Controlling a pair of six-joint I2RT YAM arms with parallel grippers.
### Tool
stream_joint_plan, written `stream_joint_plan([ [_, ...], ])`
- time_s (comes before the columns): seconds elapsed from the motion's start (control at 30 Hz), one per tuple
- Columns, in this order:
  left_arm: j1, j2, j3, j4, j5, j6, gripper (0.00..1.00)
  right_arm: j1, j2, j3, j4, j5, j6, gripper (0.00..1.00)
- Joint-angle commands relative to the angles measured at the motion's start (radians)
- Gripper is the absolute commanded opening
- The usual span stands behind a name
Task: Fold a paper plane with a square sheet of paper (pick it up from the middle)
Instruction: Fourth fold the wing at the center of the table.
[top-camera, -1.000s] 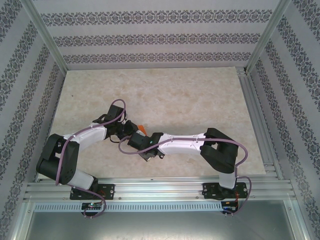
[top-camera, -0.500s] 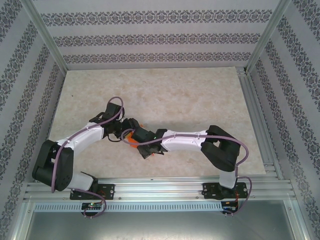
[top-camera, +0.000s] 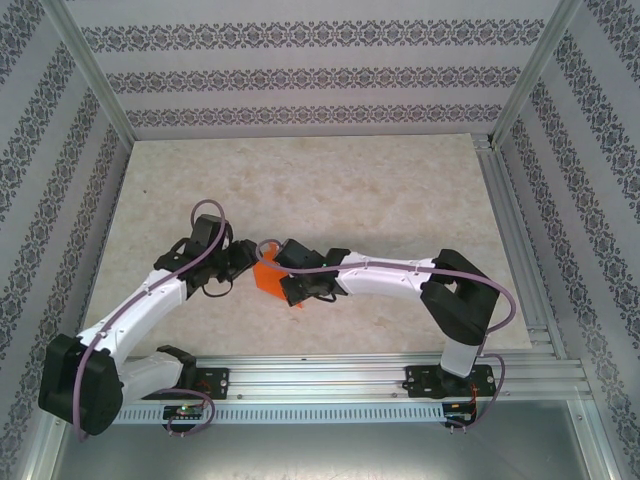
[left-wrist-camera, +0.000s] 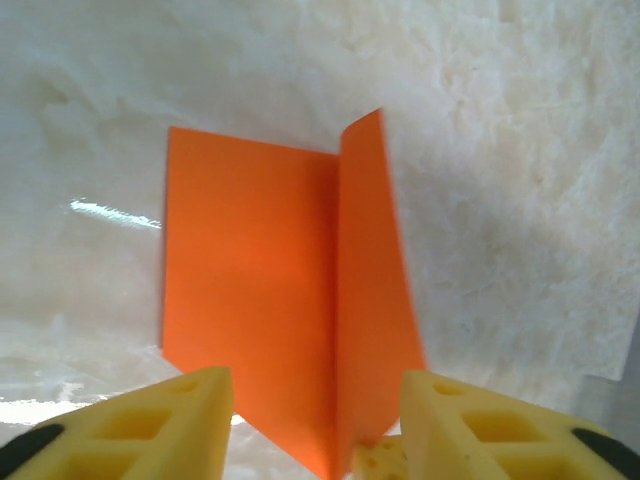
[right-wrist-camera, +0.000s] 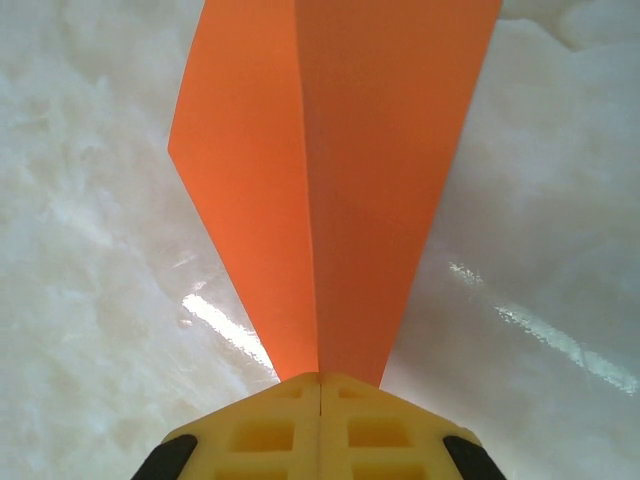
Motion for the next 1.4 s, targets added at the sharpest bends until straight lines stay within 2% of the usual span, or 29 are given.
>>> stream_joint_plan([
  [0.0,0.0,0.025,-0.046,0.078,0.039,-0.028,0.39,-0.003,-0.023,-0.015,0.044,-0.039,0.062,0.0],
  [0.07,0.0,0.057,-0.061,0.098,0.039,-0.037,0.29,-0.003,-0.006,-0.007,0.053,-0.051,0.072,0.0],
  [0.23,-0.001,0.158,-0.084,0.147,0.065,-0.059,0.2,-0.005,0.044,0.025,0.058,-0.078,0.063,0.0],
  [0.5,-0.002,0.231,-0.089,0.177,0.043,-0.06,0.16,-0.017,0.113,0.055,0.103,-0.188,0.043,0.01],
  [0.63,-0.003,0.237,-0.105,0.173,0.017,-0.061,0.16,-0.039,0.095,0.042,0.117,-0.212,0.03,0.01],
  [0.8,-0.009,0.288,-0.095,0.239,0.058,-0.058,0.16,-0.077,0.073,0.011,0.141,-0.297,0.014,0.02],
  [0.97,-0.02,0.33,-0.055,0.229,0.044,-0.042,0.15,-0.112,0.079,-0.02,0.191,-0.358,0.023,0.03],
  [1.13,-0.021,0.353,-0.044,0.225,0.043,-0.037,0.15,-0.112,0.071,-0.004,0.138,-0.287,-0.007,0.12],
  [1.27,-0.022,0.385,-0.042,0.273,0.097,-0.046,0.15,-0.081,0.079,0.037,0.059,-0.189,-0.048,0.18],
  [1.37,-0.027,0.387,-0.023,0.27,0.114,-0.046,0.15,-0.062,0.08,0.051,0.033,-0.117,-0.056,0.19],
])
